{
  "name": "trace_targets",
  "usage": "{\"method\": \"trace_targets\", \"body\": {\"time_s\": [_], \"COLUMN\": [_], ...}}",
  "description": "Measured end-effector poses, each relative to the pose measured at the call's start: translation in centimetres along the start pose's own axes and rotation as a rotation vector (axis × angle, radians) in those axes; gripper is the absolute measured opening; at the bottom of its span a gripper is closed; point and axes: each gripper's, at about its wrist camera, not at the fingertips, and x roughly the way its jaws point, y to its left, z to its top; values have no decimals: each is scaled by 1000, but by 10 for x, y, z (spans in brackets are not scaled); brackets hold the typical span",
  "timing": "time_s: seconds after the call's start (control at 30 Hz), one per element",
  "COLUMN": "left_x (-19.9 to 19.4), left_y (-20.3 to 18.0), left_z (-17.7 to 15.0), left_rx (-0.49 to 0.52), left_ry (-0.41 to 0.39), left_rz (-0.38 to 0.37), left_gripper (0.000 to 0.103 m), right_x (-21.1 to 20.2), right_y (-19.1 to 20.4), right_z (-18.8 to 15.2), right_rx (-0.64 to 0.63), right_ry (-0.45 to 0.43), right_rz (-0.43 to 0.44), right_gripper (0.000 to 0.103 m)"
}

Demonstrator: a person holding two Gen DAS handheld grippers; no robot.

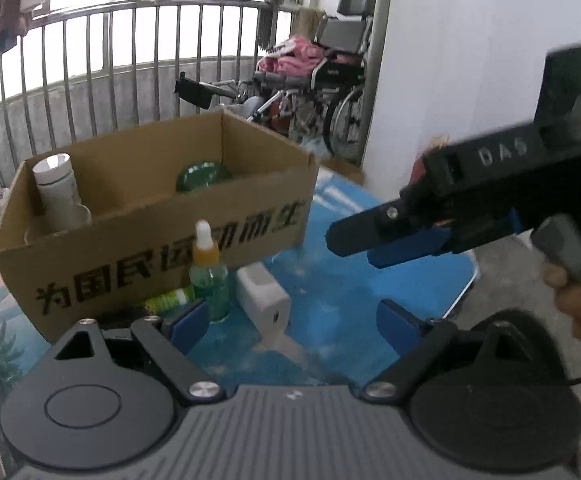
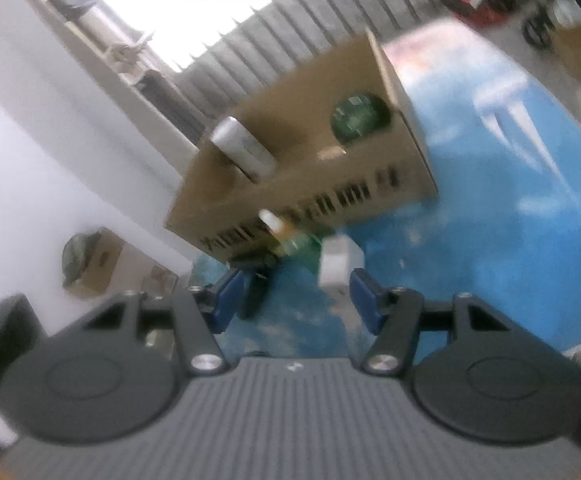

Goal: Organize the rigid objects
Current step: 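Reach the right tool to the white cube charger and grasp it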

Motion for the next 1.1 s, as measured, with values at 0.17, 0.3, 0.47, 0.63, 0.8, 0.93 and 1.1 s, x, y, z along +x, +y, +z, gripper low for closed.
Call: {"method": "trace_targets", "body": {"time_s": [0.17, 0.3, 0.47, 0.63, 0.8, 0.93, 1.1], "left_x": [27, 38, 50, 59, 66, 72, 79], "left_y": [-3, 2, 2, -1, -1, 3, 7], "left_z": [-7, -14, -14, -15, -16, -16, -15], "left_rx": [22, 15, 22, 48, 46, 27, 9], "left_ry": [5, 16, 36, 51, 62, 69, 79], "left_rz": [47, 76, 90, 89, 84, 86, 71], "left_gripper": [82, 72, 57, 54, 48, 41, 34], "right_x": [23, 39, 63, 89, 107, 115, 121], "right_y": [-12, -18, -24, -31, -34, -34, -33], "right_z": [-6, 1, 11, 12, 12, 11, 11], "right_rx": [34, 42, 64, 102, 121, 125, 118], "right_ry": [21, 43, 67, 110, 131, 133, 138], "right_rz": [-21, -24, -8, 0, 0, -14, -19], "right_gripper": [58, 55, 48, 42, 37, 34, 34]}}
